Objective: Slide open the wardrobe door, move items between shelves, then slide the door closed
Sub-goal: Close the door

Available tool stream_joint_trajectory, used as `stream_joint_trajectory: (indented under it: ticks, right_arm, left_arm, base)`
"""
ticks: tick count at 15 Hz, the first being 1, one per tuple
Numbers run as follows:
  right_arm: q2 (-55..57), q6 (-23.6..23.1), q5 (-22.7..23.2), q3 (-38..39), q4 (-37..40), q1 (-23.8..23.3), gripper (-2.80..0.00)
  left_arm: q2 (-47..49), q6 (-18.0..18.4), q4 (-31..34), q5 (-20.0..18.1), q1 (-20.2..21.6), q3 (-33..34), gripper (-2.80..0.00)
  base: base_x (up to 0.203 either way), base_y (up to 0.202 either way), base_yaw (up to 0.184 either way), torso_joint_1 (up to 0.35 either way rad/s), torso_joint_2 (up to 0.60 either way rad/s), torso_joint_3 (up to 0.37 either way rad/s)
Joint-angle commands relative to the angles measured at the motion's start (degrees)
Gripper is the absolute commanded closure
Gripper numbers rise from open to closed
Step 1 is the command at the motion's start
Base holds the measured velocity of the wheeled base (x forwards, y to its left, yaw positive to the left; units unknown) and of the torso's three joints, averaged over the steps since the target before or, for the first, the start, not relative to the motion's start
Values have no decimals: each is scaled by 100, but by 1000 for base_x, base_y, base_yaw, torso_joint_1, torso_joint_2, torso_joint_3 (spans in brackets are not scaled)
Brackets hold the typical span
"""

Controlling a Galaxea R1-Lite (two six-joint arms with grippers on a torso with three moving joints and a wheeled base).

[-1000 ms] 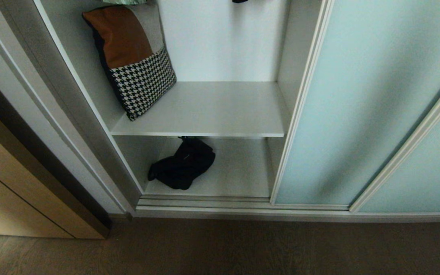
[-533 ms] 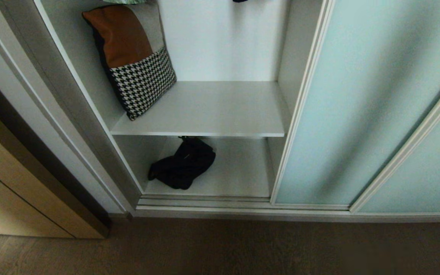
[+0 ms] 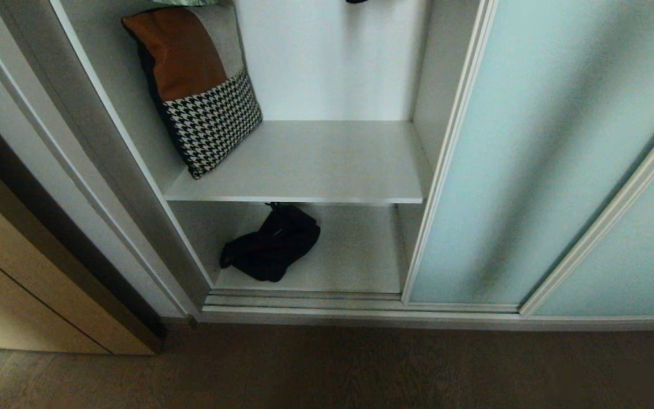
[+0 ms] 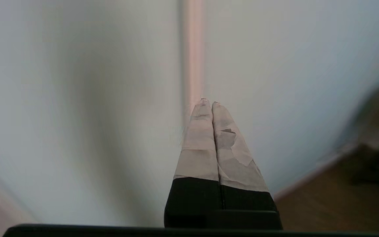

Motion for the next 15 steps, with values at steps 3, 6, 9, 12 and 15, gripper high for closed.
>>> stream_joint_trajectory:
  ticks: [3,6,9,12,15]
  right_arm:
    - [452,44,1201,-40,78,-1493,0]
    - [884,110,2761,-11,-15,-2478,0]
    - [1181,555,5258,69,-167,-3220,0]
    - [1729,1091,6521,99,-250,-3560,0]
    - [1932,1266,7636,206,-240,-3619,0]
  left_arm:
    - [2,-2,0,1,6,1,0]
    - [-1,2,0,1,4,1,0]
    - [8,5,0,1,6,1,0]
    - [1,2,0,1,6,1,0]
    - [-1,5,0,1,6,1,0]
  base:
    - [0,0,0,0,0,0]
    - [0,0,0,0,0,0]
    - [0,0,0,0,0,0]
    - [0,0,0,0,0,0]
    - [0,0,0,0,0,0]
